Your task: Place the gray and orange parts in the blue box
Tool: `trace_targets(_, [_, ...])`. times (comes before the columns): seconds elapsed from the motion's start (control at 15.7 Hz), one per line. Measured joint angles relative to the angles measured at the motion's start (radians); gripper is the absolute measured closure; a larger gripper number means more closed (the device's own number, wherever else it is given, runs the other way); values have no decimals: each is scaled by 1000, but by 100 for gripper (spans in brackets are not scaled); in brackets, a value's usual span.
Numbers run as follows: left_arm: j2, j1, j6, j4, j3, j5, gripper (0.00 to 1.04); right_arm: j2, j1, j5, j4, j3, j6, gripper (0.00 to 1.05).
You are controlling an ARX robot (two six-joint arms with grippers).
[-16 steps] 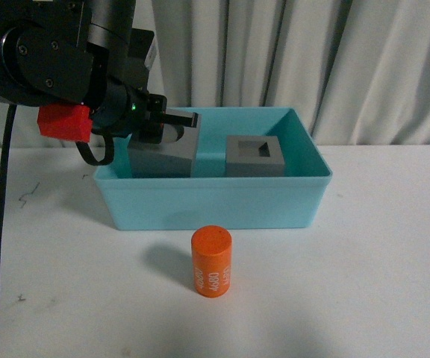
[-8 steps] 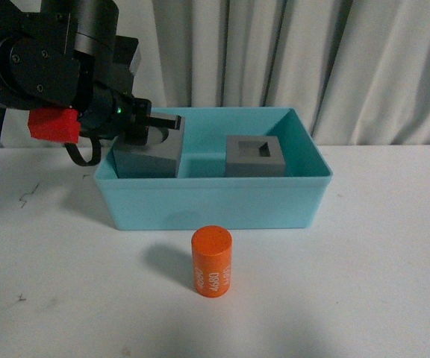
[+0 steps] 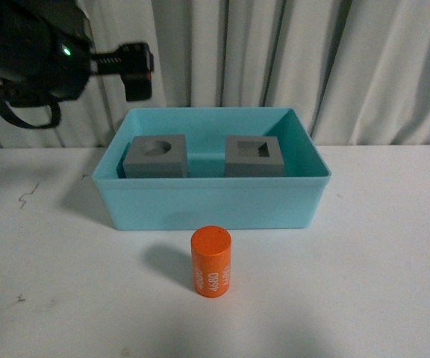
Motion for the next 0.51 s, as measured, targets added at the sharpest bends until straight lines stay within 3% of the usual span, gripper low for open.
trace_targets(0.32, [-638,153,-141,-166,-552,230,7,0,0,0,0,0,0,6])
trace_targets(0.51, [-849,238,-126,-287,-747,258,7,0,0,0,0,0,0,6])
